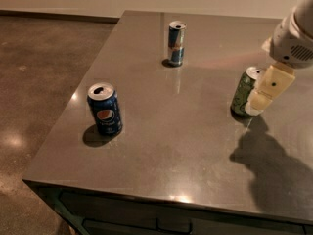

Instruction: Move green can near redbull can

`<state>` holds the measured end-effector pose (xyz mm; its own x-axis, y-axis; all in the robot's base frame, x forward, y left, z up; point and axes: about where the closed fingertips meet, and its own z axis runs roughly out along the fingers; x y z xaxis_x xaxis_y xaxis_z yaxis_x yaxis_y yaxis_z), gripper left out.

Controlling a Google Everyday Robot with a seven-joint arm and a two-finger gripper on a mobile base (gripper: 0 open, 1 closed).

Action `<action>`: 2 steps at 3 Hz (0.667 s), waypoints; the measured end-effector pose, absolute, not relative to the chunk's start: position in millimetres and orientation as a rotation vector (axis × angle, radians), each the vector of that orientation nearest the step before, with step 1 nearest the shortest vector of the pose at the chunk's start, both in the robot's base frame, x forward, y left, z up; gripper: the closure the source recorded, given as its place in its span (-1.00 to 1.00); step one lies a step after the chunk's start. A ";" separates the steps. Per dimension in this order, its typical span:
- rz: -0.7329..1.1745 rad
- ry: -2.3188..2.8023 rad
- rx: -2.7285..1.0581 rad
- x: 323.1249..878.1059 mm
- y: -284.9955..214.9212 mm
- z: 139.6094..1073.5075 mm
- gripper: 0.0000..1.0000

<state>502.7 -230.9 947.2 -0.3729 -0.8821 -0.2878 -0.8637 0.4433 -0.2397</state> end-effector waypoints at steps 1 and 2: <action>0.016 2.312 -1.407 517.7 -234.2 933.8 -1.00; 0.093 2.289 -1.353 530.4 -239.7 925.5 -1.00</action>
Offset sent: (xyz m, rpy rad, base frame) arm 0.0455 -0.0184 -0.0316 0.2672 -0.0280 -0.0550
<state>530.4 -239.7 925.5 -0.3985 -0.8092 -0.4318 -0.8415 0.5098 -0.1789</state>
